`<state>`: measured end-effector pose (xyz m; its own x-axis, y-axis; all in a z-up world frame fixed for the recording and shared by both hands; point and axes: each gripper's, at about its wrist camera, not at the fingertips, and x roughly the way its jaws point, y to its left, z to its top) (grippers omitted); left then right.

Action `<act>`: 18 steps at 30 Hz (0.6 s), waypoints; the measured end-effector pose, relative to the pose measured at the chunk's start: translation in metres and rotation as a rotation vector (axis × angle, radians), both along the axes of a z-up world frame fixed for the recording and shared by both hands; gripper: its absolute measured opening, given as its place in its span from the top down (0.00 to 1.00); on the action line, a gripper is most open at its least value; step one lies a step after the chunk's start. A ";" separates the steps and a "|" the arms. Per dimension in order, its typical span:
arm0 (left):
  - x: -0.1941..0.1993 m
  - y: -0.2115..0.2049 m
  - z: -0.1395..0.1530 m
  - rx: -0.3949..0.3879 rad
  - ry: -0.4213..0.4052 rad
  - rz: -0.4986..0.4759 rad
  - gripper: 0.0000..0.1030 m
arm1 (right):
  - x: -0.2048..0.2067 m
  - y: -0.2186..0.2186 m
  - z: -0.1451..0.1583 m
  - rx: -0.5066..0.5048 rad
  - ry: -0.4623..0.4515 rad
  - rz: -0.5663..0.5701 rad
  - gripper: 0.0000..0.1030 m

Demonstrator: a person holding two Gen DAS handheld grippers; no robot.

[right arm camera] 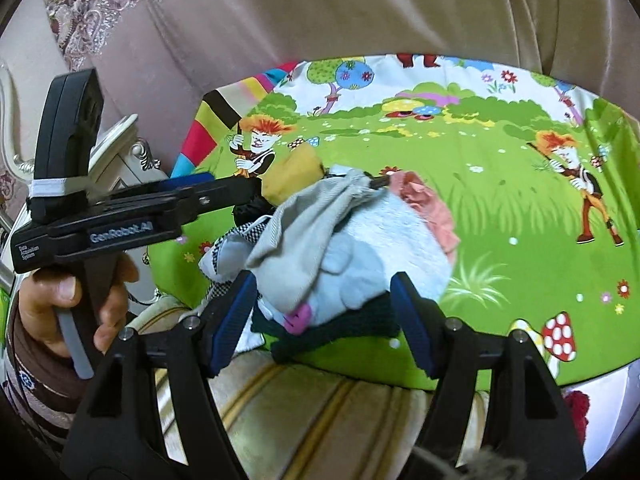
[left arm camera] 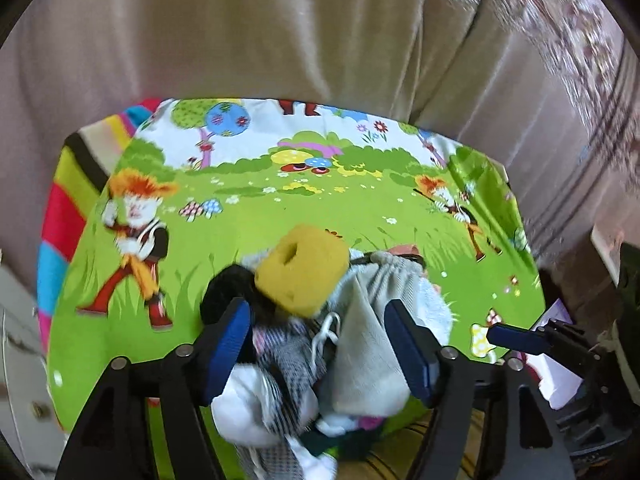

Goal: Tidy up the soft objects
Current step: 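Move both tools back to the pile toward the yellow sponge, then grasp the yellow sponge with the left tool while the right tool grasps the white knit drawstring bag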

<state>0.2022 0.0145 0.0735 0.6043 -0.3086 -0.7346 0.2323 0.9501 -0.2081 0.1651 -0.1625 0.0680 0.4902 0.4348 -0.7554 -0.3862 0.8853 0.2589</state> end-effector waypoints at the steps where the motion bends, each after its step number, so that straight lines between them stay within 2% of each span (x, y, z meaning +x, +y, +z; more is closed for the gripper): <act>1: 0.006 -0.001 -0.002 0.016 -0.001 -0.013 0.30 | 0.003 0.004 -0.002 0.001 0.007 0.000 0.28; 3: 0.017 0.001 -0.007 0.030 0.006 -0.028 0.30 | 0.008 0.011 -0.006 -0.004 0.018 -0.004 0.27; 7: 0.042 0.006 -0.017 -0.011 0.033 -0.080 0.29 | 0.019 0.021 -0.012 -0.006 0.041 -0.004 0.25; 10: 0.055 0.004 -0.022 0.014 0.025 -0.097 0.29 | 0.026 0.029 -0.013 -0.011 0.047 -0.002 0.25; 18: 0.079 0.006 -0.041 -0.041 0.066 -0.143 0.31 | 0.042 0.051 -0.021 -0.057 0.039 0.021 0.24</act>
